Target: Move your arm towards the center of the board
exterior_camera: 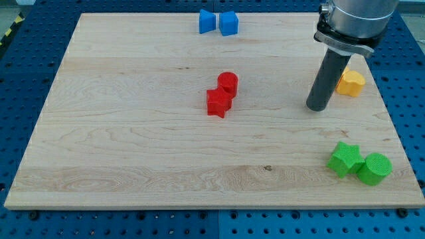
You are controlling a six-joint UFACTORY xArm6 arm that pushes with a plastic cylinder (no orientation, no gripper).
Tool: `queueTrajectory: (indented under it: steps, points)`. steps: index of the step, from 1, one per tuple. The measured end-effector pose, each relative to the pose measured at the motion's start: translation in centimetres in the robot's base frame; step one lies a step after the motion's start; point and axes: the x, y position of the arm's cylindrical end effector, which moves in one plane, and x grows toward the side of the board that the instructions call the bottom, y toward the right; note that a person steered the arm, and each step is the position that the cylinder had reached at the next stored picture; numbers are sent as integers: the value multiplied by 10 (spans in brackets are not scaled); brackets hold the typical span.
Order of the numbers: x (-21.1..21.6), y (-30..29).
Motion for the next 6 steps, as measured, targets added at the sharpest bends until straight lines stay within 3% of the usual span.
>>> queueTrajectory:
  steps: [2,3,5,6]
  points:
    - [-16,-8]
    - [-52,-37]
    - [-84,-195]
    - [-60,-203]
